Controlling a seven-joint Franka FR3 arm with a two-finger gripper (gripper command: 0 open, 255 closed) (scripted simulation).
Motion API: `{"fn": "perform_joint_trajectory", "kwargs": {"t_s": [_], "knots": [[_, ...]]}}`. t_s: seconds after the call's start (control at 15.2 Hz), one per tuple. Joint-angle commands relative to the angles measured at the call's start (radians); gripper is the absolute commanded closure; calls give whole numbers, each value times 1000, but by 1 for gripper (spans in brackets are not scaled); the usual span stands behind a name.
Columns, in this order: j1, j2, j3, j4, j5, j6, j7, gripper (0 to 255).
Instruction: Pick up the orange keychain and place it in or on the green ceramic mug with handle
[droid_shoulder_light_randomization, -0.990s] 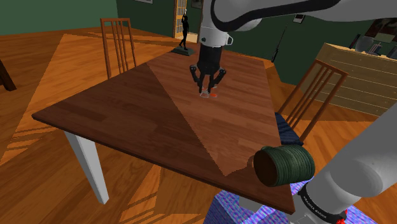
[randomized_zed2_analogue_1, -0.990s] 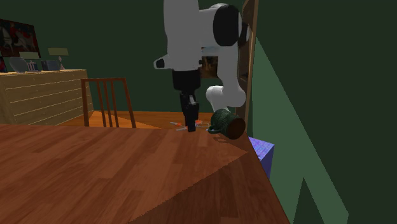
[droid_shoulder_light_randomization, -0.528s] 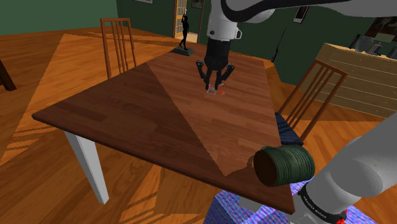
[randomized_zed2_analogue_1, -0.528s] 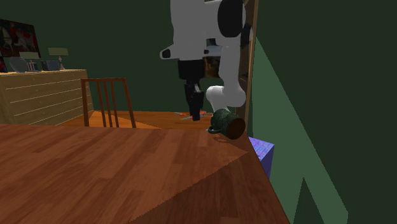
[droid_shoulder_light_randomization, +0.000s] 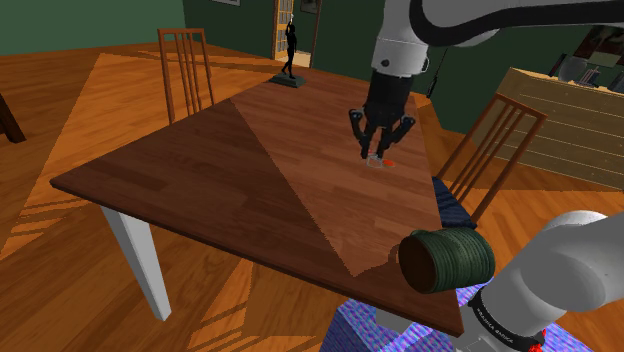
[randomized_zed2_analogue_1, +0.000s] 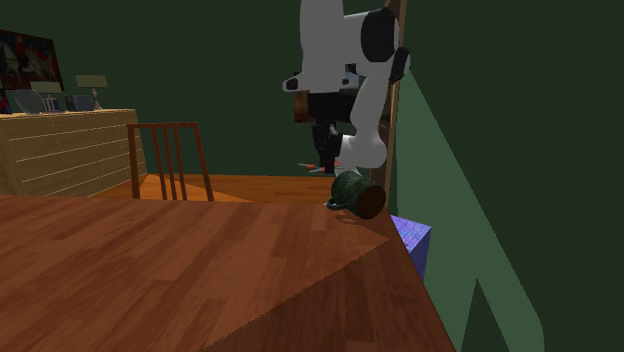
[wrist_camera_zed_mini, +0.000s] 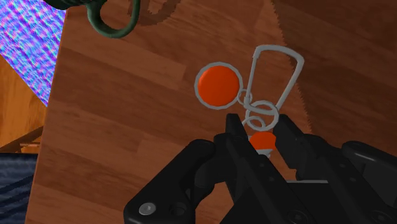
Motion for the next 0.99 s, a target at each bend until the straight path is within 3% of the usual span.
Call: {"fn": "perform_joint_trajectory", "kwargs": {"t_s": [0.0,0.79,0.92], "knots": [[17,-84,-9,-63,19,-22,-5,255],[124,-614,-95,-338,54,-285,-9,255],[132,-651,-97,-364,56,-297,-7,255]]}}
